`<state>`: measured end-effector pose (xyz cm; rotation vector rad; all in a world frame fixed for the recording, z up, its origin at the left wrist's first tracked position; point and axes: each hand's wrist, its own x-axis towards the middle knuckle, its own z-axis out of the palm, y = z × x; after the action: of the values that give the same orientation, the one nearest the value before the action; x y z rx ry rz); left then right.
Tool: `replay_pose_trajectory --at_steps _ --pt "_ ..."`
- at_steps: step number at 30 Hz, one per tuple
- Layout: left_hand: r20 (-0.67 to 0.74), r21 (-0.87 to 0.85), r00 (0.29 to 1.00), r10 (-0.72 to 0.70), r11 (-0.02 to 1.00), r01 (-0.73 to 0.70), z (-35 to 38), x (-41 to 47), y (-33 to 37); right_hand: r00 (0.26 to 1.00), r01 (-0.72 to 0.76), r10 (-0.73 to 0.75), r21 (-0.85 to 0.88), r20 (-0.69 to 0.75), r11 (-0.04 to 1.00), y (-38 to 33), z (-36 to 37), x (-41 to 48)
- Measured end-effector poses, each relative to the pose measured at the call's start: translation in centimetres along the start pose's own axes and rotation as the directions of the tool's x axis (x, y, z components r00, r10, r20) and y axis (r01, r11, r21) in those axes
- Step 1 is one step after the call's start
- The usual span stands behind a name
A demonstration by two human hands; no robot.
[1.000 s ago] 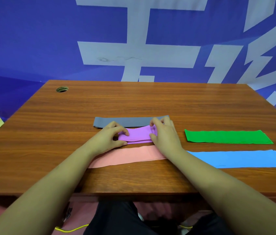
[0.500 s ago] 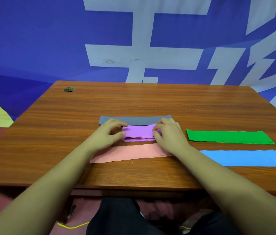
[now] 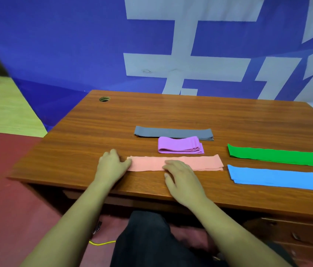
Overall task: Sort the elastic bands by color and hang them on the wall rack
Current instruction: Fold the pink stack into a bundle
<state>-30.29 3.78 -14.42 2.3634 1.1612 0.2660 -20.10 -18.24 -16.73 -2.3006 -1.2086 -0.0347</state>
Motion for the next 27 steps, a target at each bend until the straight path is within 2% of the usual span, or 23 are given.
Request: replay_pose_trajectory --at_steps 4,8,11,14,17,20,23,24,25,27 --pt "0.060 0.086 0.994 -0.093 0.992 0.088 0.6 -0.2 0.8 1.000 -0.002 0.002 -0.017 -0.005 1.000 -0.1 -0.1 0.0" --pt "0.089 0.091 0.976 -0.198 0.978 0.190 1.1 -1.0 2.4 1.000 -0.021 0.021 -0.015 0.002 1.000 -0.3 -0.2 -0.2" --pt "0.017 0.120 0.989 -0.149 0.982 0.146 1.6 -2.3 3.3 1.000 -0.022 0.022 0.003 -0.003 1.000 -0.4 -0.5 -0.2" --pt "-0.002 -0.040 0.997 -0.075 0.996 0.075 1.8 -2.6 3.7 1.000 -0.020 0.020 0.003 -0.004 1.000 -0.6 -0.6 -0.1" --pt "0.048 -0.275 0.993 -0.108 0.954 0.117 1.2 -2.7 4.4 0.999 -0.035 0.034 0.036 0.017 0.999 -0.4 -0.4 -0.1" --pt "0.023 -0.460 1.000 -0.021 0.887 0.030 0.7 -3.3 4.8 0.989 -0.144 0.133 0.218 0.064 0.965 -0.4 -1.3 0.5" --pt "-0.048 -0.611 0.984 0.169 0.774 -0.163 1.0 -4.1 5.6 0.949 -0.302 0.308 0.458 0.064 0.836 -1.0 -3.1 2.0" --pt "-0.055 -0.653 0.975 0.215 0.731 -0.198 1.3 -4.3 6.0 0.926 -0.352 0.367 0.561 0.090 0.749 -1.4 -3.7 2.6" --pt "-0.054 -0.680 0.965 0.257 0.698 -0.224 1.6 -4.4 6.5 0.895 -0.402 0.419 0.684 0.154 0.609 -1.8 -4.2 3.0" --pt "-0.037 -0.707 0.940 0.340 0.656 -0.265 2.2 -4.8 7.4 0.834 -0.471 0.442 0.844 0.331 0.257 -2.8 -4.9 3.6"
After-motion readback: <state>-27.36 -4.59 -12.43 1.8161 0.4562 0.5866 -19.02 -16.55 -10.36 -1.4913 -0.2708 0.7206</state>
